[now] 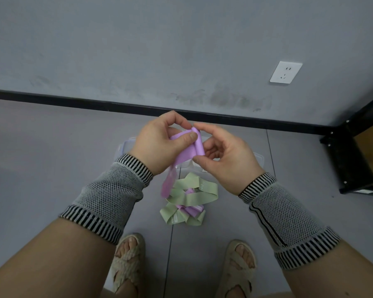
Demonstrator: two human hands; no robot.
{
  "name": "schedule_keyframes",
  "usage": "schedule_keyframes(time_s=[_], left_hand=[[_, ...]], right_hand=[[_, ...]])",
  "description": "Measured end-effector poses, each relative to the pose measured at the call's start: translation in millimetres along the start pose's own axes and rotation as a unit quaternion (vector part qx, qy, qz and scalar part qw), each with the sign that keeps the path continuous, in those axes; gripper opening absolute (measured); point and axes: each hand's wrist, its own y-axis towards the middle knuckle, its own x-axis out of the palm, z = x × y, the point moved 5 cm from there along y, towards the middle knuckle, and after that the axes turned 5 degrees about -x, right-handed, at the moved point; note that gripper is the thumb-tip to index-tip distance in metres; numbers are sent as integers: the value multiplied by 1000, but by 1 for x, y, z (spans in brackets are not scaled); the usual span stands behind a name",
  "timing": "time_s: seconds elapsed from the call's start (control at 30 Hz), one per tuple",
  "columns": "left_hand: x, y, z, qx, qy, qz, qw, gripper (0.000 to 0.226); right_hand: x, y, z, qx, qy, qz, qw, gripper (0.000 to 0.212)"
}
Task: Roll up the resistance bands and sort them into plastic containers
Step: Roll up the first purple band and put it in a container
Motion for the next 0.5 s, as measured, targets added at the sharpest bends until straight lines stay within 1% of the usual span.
schedule_keyframes(time_s=[0.13, 0.23, 0.3, 0.37, 0.43, 0.5], left_hand=[[-3, 0, 1, 7, 71, 44, 996, 19], [-2, -1, 5, 26, 90, 68, 993, 21], [-1, -1, 6, 34, 94, 71, 992, 21], [-2, 0, 6, 35, 93, 66, 993, 20], [-3, 1, 6, 33, 79, 59, 995, 19], [-3, 1, 6, 30, 64, 51, 996, 19]], right_hand=[[-1, 0, -1, -8, -13, 8, 1000, 58], [0, 1, -4, -17, -17, 8, 1000, 59], [2, 0, -3, -12, -2, 0, 1000, 62], [3, -1, -1, 5, 41, -7, 999, 62], [2, -2, 3, 18, 74, 8, 997, 60], [0, -2, 6, 26, 79, 30, 996, 57]])
